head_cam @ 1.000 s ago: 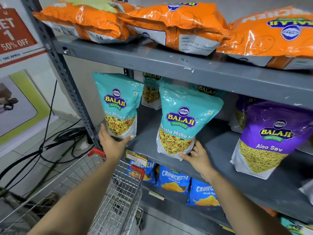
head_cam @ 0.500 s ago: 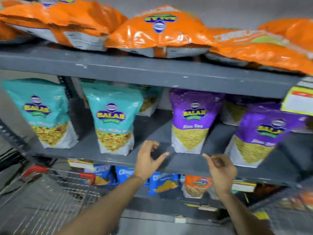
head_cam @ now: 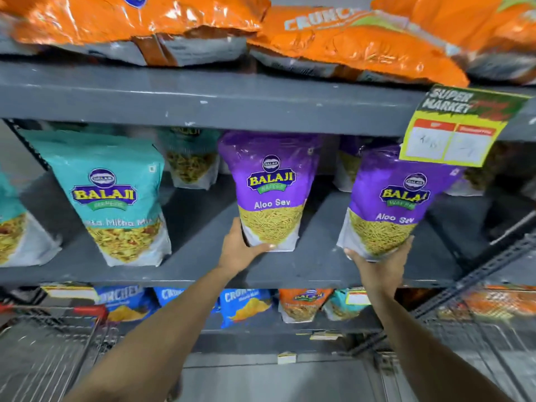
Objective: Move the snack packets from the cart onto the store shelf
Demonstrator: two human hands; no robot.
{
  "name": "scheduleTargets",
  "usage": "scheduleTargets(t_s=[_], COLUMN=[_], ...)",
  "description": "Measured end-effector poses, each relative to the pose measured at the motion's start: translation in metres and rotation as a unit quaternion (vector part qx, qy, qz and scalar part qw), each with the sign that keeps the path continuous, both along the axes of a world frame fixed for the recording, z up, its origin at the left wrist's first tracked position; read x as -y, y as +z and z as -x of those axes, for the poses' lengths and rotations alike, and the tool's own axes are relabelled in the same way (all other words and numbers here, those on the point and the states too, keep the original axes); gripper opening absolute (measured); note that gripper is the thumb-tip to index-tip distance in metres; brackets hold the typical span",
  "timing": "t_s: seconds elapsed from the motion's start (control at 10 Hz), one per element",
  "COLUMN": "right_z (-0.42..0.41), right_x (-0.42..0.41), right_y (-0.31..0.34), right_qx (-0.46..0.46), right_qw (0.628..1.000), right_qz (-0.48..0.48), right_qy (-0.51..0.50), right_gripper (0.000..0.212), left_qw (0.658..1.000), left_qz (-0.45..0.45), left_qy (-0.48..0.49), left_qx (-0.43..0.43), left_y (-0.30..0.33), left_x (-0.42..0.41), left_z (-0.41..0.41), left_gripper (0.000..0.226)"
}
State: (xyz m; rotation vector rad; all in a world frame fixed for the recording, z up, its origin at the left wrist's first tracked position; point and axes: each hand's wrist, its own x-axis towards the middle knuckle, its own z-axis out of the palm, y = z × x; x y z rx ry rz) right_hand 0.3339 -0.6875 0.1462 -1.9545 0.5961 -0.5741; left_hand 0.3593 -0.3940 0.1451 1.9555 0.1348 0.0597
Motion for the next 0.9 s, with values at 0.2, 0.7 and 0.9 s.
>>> scheduleTargets(t_s=[0.2,0.7,0.9], right_z=[-0.001,0.005,0.029], right_x=[0.0,0.003,-0.004], right_y=[0.003,0.008,0.009], right_qx=[0.024,0.019,0.075], right_qw=[1.0,0.999,0.995], right_qz=[-0.01,-0.011,-0.056], right_qy=[0.002,0.026,-0.018], right_gripper=[0.131,0.139,0.129], left_qw=[1.0,1.0,0.998], left_qz=[0.003,0.023,0.018], left_qy=[0.006,0.002,0.056], left_qx=[0.004,-0.019,0.034], left_y=[-0.002,0.003,0.006], left_x=[-0.007,-0.012,-0.016], left_z=[0.012,0.032,0.062], left_gripper=[0.081,0.097,0.096])
